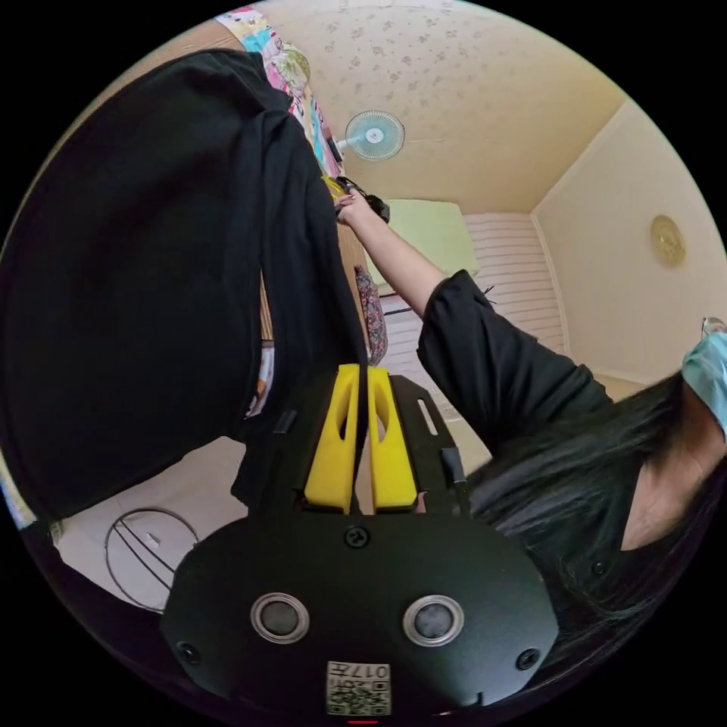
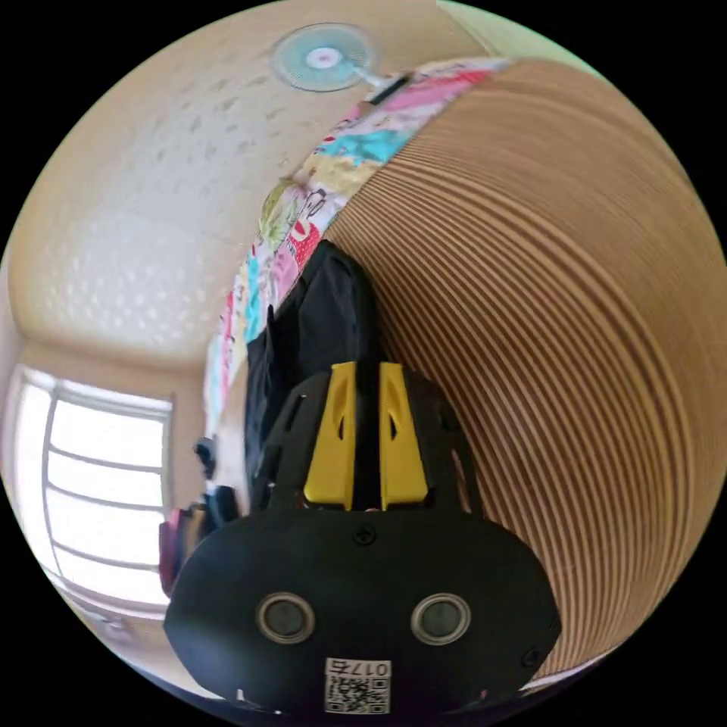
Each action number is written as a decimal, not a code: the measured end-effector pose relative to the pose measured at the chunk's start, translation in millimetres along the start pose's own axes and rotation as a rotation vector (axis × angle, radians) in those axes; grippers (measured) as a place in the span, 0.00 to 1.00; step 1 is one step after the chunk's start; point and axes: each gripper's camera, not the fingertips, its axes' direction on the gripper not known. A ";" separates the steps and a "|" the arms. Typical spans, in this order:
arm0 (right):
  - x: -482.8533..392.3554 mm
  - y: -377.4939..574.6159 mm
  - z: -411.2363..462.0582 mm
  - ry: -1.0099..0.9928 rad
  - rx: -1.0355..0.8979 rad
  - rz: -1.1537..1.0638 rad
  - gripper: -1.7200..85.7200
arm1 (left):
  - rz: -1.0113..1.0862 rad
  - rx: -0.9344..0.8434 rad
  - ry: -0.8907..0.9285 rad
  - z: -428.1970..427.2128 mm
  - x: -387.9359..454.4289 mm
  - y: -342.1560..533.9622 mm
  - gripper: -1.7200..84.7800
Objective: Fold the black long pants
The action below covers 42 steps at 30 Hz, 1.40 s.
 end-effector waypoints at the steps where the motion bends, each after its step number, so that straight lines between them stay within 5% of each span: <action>1: -32.5 -3.7 13.4 0.125 0.005 -0.087 0.06 | 0.009 0.016 -0.027 -9.4 2.0 2.0 0.01; 7: -253.7 79.2 79.8 0.296 0.190 -0.723 0.04 | 0.016 0.104 -0.044 -53.5 12.0 24.4 0.01; 12: -319.8 119.6 150.7 -0.117 -0.055 -0.756 0.06 | -0.079 0.159 -0.223 -98.9 8.1 72.6 0.03; 14: -313.0 136.0 174.1 -0.210 -0.104 -0.732 0.07 | -0.183 0.161 -0.362 -109.8 -7.0 97.1 0.06; 20: -227.1 216.9 168.6 -0.172 -0.271 -0.717 0.12 | -0.189 0.291 -0.406 -130.5 -11.6 120.7 0.08; 29: -43.1 381.9 50.5 0.022 -0.071 -0.537 0.13 | 0.039 0.230 -0.511 -86.3 -11.2 -0.3 0.14; 34: -12.7 445.6 39.7 -0.011 -0.109 -0.511 0.14 | 0.055 0.158 -0.642 -30.5 -9.3 -11.3 0.15; 42: -5.6 503.2 32.1 0.010 -0.064 -0.491 0.12 | 0.119 0.294 -0.751 26.7 8.4 65.0 0.13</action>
